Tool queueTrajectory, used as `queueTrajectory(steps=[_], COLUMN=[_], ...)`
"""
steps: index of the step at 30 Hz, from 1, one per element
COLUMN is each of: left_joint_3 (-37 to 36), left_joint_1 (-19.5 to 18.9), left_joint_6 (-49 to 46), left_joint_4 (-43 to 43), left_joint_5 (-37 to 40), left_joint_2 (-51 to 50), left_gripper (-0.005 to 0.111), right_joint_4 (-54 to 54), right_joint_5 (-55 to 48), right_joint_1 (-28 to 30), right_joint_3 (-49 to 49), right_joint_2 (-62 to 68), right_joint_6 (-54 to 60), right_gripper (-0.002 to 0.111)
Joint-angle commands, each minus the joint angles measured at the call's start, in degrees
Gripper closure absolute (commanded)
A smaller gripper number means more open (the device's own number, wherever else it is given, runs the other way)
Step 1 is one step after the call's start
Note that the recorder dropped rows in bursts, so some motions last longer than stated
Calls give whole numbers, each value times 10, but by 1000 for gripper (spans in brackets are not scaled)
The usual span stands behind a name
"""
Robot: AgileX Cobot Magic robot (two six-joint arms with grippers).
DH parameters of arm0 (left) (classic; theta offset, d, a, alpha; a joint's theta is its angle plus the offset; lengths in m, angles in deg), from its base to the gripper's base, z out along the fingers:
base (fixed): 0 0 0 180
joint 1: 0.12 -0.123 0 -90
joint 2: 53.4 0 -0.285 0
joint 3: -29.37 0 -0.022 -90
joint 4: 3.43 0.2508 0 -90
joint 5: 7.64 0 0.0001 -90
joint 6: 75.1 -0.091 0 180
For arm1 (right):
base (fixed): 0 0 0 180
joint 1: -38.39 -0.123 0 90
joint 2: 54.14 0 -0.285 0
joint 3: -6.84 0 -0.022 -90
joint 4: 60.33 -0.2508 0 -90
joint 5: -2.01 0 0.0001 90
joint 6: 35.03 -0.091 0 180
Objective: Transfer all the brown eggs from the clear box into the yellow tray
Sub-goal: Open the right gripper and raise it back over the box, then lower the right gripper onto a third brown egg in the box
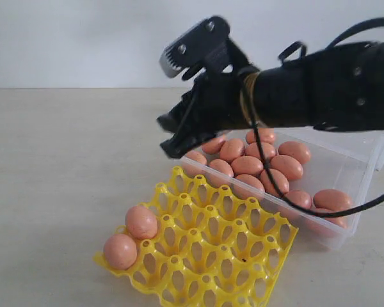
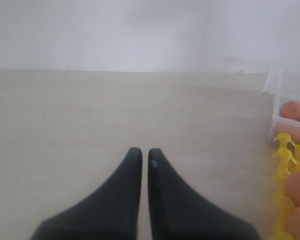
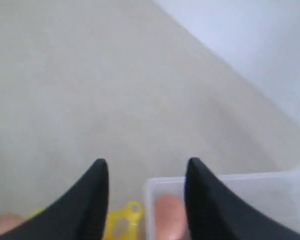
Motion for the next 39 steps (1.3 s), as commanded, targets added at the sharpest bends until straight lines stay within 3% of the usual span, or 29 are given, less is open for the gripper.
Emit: queueTrajectory(steps=[1,3,9,13,17,21,24,26,27,28,32,39], left_joint_3=[-2,-2,-2,-2,-2,-2,-2,-2,-2,-2,-2,-2], left_joint_1=[3,3,3,3,3,3,3,3,3,3,3,3], left_joint_6=[-2,-2,-2,-2,-2,-2,-2,-2,-2,-2,-2,-2], left_joint_4=[2,2,2,2,2,2,2,2,2,2,2,2], left_joint_5=[-5,-5,-5,-5,-5,-5,-5,-5,-5,-5,-4,-4], left_joint_2=[2,2,2,2,2,2,2,2,2,2,2,2], left_gripper=[103,103,103,103,103,103,103,103,103,103,103,103], right_joint_4=[-2,-2,-83,-358,-660,-879,-887,-869,-858,-857,-856,-839], right_joint_5=[-163,-217,-384,-446,-584,-711,-710,-701,-666,-649,-629,-563], right_joint_1=[0,0,17,104,218,286,287,287,287,287,287,287], right_joint_3=[-2,-2,-32,-116,-236,-307,-310,-310,-310,-310,-310,-310], right_joint_2=[-64,-74,-57,-6,77,150,160,164,169,179,227,255], right_joint_6=[27,47,118,360,622,809,915,942,942,942,954,1073], right_gripper=[99,109,108,108,108,108,100,74,56,55,70,70])
